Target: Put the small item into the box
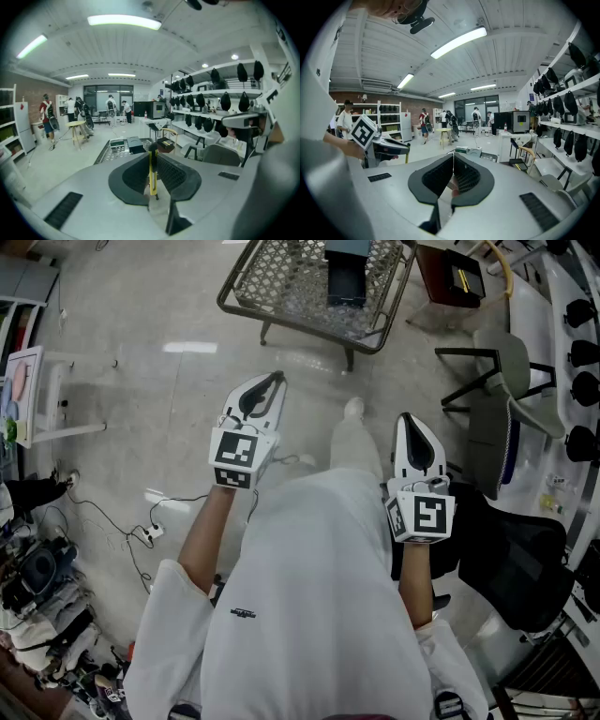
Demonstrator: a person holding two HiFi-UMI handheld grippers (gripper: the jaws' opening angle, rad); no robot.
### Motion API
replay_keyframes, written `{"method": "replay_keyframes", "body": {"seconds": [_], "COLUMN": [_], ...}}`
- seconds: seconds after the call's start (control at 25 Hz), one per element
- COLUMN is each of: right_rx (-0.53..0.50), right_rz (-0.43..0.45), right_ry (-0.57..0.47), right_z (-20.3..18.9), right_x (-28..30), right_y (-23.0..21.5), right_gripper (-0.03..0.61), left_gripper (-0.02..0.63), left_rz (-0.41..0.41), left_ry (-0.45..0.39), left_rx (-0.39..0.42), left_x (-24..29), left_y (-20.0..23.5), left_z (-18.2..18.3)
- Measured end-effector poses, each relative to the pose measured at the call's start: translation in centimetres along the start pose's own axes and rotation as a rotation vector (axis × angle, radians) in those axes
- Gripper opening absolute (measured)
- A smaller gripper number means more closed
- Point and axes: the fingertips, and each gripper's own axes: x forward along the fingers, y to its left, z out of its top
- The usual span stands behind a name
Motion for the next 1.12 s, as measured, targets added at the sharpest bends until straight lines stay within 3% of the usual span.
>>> {"method": "replay_keyframes", "body": {"seconds": [0.2,0.48,0.84,1.12], "right_rx": [0.002,-0.022,0.070,0.084], "right_rz": [0.042,0.120,0.108,0.114], "right_ry": [-0.009,-0.036,-0.082,-0.100], "right_z": [-0.7,0.6,1.3,0.7], "right_x": [-1.5,-1.2,-1.6,-1.6], "right_y": [1.8,2.2,-2.5,-5.9], "right_gripper": [0.002,0.002,0.002,0.003], "left_gripper": [0.048,0.049,0.049,0.049], "left_rz": [0.071,0.097,0.115,0.142], "left_ry": [-0.045,-0.071,-0.096,-0.098], "left_rx": [-0.074,-0.105,-0.113,-0.086], "left_x": [-5.0,-6.0,-4.3,-2.9], "left_y": [-1.6,-3.8,-7.0,-8.7], "left_z": [-0.3,1.1,3.5,4.3]}}
